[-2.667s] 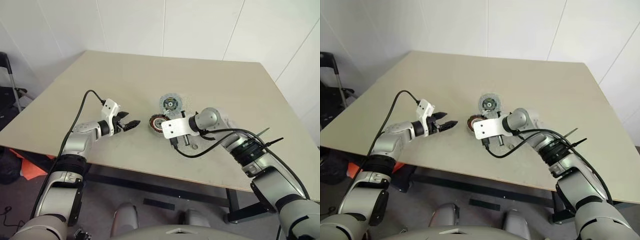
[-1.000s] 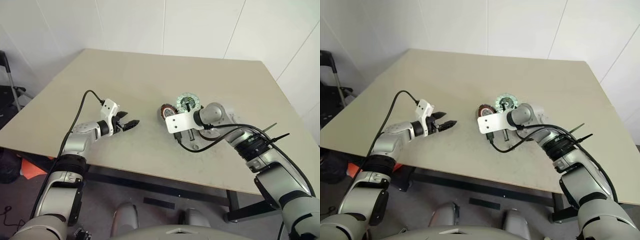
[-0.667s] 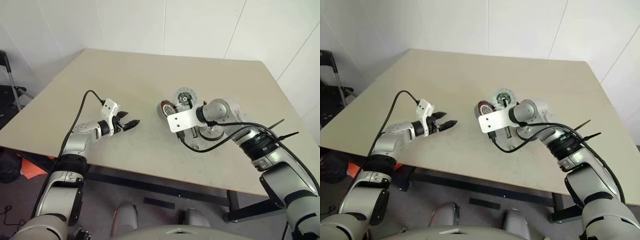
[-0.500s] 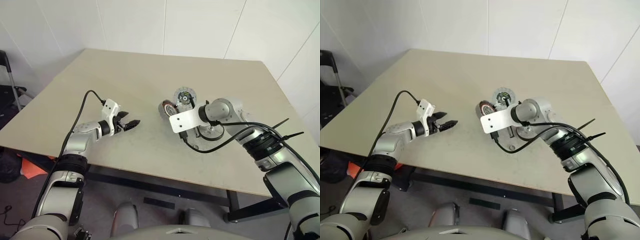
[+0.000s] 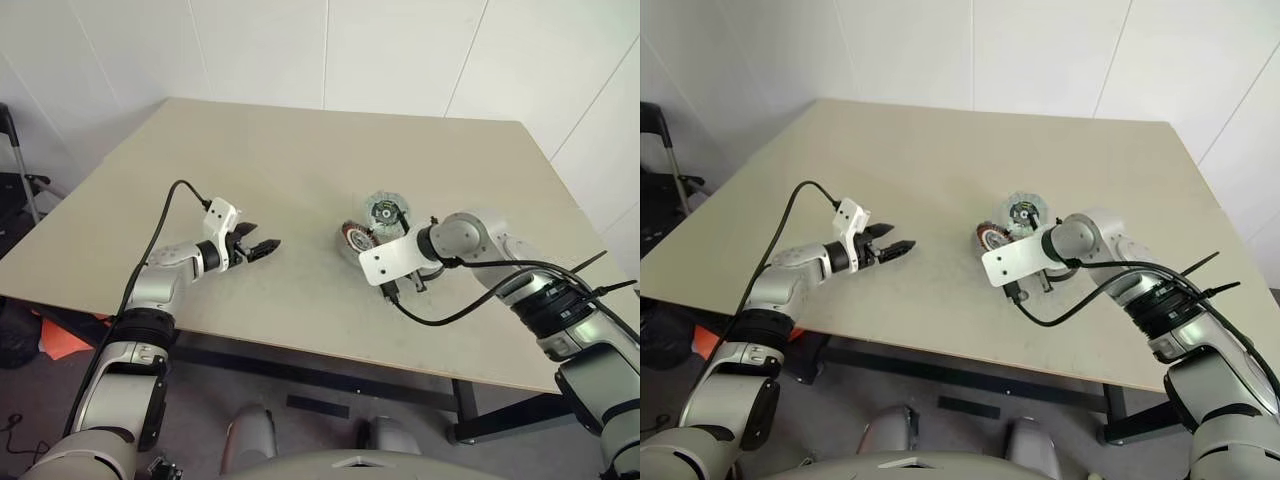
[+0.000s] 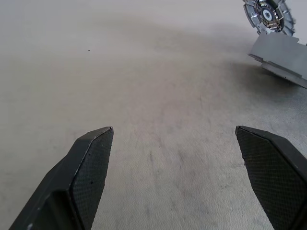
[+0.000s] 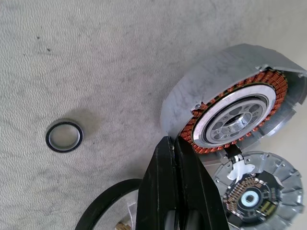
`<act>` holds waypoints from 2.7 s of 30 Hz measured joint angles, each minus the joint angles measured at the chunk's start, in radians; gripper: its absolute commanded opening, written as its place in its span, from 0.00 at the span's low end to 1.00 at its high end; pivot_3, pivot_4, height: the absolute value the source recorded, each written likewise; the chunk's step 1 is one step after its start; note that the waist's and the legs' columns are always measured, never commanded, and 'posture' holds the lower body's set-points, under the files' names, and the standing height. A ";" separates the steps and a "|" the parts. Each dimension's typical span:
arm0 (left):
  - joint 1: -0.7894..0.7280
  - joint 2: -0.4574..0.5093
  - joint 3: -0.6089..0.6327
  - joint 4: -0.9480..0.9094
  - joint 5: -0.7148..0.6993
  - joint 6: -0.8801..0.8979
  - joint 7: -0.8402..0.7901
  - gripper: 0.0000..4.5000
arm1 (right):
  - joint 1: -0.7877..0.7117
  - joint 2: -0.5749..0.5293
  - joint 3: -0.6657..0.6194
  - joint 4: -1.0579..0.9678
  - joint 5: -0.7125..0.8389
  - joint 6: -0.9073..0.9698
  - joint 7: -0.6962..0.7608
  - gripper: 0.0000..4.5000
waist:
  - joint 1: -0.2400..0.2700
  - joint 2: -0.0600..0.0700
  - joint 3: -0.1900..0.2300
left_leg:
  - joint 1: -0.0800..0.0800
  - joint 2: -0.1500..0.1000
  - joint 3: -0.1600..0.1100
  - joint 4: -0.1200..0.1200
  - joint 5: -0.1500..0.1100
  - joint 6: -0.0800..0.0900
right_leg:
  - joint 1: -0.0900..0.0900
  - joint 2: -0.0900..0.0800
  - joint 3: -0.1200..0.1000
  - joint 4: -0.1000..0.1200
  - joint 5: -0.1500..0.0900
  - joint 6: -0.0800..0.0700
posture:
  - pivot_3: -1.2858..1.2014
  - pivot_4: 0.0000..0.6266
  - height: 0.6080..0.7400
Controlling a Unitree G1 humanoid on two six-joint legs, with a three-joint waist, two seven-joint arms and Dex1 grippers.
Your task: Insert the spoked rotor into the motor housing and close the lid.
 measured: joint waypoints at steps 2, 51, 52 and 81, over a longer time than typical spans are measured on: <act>0.000 0.000 0.000 0.002 0.000 -0.001 0.000 0.96 | 0.000 0.008 0.000 -0.008 0.000 0.002 0.002 0.00 | 0.001 0.000 0.000 | 0.000 0.000 0.000 0.000 0.000 0.000 | 0.000 0.000 0.000 0.000 0.000 0.000 | 0.52 0.00 1.00; -0.029 -0.034 -0.046 -0.031 -0.037 0.112 -0.111 0.96 | 0.593 0.124 -0.479 -0.546 0.584 0.815 -0.245 0.43 | 0.029 0.000 0.000 | 0.016 -0.002 0.002 -0.011 0.001 -0.001 | 0.011 0.000 0.002 -0.008 -0.005 0.008 | 0.52 0.00 1.00; -0.029 -0.038 -0.052 -0.032 -0.037 0.112 -0.112 0.96 | 0.600 0.122 -0.478 -0.542 0.584 0.809 -0.259 0.43 | 0.029 0.000 0.000 | 0.016 -0.002 0.002 -0.011 0.001 -0.002 | 0.011 0.000 0.002 -0.010 -0.005 0.008 | 0.52 0.00 1.00; -0.028 -0.064 -0.086 -0.076 -0.035 0.119 -0.128 0.96 | 0.630 0.092 -0.482 -0.423 0.630 0.789 -0.394 0.43 | 0.030 0.001 -0.001 | 0.015 -0.002 0.003 -0.014 0.001 -0.002 | 0.012 -0.001 0.002 -0.012 -0.002 0.004 | 0.52 0.00 1.00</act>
